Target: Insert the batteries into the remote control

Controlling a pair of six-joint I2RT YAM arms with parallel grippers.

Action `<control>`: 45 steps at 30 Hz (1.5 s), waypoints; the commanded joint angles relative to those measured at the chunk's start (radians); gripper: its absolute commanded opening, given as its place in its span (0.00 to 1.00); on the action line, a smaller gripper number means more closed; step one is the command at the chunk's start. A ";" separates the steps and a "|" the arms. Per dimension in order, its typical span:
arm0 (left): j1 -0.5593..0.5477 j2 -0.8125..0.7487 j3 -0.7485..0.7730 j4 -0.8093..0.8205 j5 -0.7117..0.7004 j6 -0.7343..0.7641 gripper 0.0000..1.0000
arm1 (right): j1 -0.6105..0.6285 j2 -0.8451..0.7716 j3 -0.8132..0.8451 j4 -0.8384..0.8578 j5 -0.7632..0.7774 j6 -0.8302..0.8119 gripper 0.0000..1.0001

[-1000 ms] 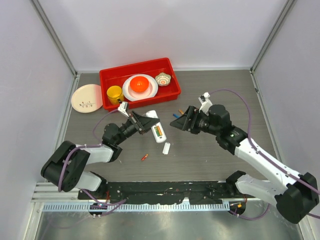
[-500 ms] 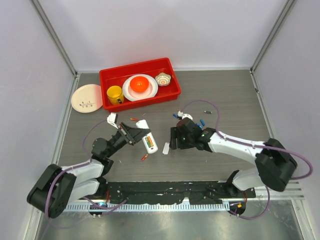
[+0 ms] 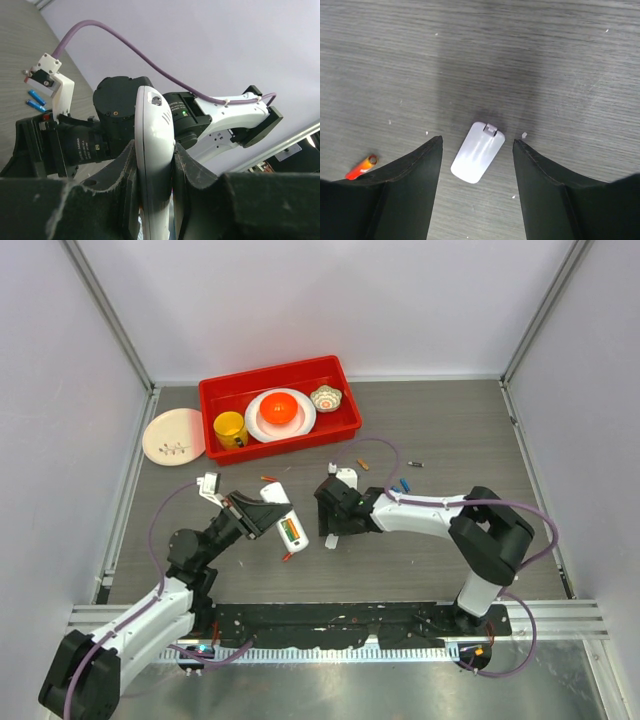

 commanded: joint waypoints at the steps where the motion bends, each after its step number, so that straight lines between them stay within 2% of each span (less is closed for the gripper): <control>1: 0.000 0.012 -0.001 0.021 -0.002 0.017 0.00 | 0.008 0.045 0.060 -0.085 0.072 0.072 0.61; 10: 0.000 0.046 0.009 0.062 0.012 0.002 0.00 | 0.022 0.123 0.087 -0.177 0.083 0.188 0.45; 13: 0.000 0.043 0.006 0.067 0.012 -0.001 0.00 | 0.025 0.137 0.074 -0.168 0.062 0.254 0.35; 17: 0.000 0.037 0.001 0.068 0.012 -0.007 0.00 | 0.025 0.122 0.005 -0.100 0.026 0.366 0.28; 21: -0.001 0.022 -0.002 0.067 0.016 -0.012 0.00 | 0.028 0.099 0.005 -0.074 0.020 0.371 0.36; 24: 0.000 0.014 -0.002 0.056 0.015 -0.010 0.00 | 0.030 0.071 0.023 -0.100 0.040 0.318 0.53; 27: -0.002 0.014 -0.004 0.058 0.013 -0.009 0.00 | 0.030 0.037 0.011 -0.106 0.048 0.278 0.61; 32: 0.000 0.012 -0.002 0.061 0.013 -0.007 0.00 | 0.031 -0.065 0.017 -0.169 0.145 0.160 0.64; 35: 0.000 0.012 -0.002 0.059 0.013 -0.006 0.00 | 0.031 -0.183 -0.049 -0.142 0.151 0.052 0.51; 36: 0.000 0.011 -0.002 0.056 0.012 -0.006 0.00 | 0.033 -0.210 -0.072 -0.113 0.137 0.043 0.34; 38: -0.002 0.014 0.001 0.056 0.012 -0.006 0.00 | 0.040 -0.250 -0.148 -0.033 0.085 -0.012 0.19; 39: 0.000 0.012 0.003 0.055 0.013 -0.006 0.00 | 0.048 -0.276 -0.173 -0.016 0.071 -0.014 0.08; 41: 0.000 0.012 0.009 0.052 0.015 -0.007 0.00 | 0.065 -0.282 -0.227 0.051 0.028 -0.035 0.01; 45: 0.000 0.002 0.018 0.013 0.015 -0.001 0.00 | 0.102 -0.230 -0.238 0.108 -0.017 -0.055 0.01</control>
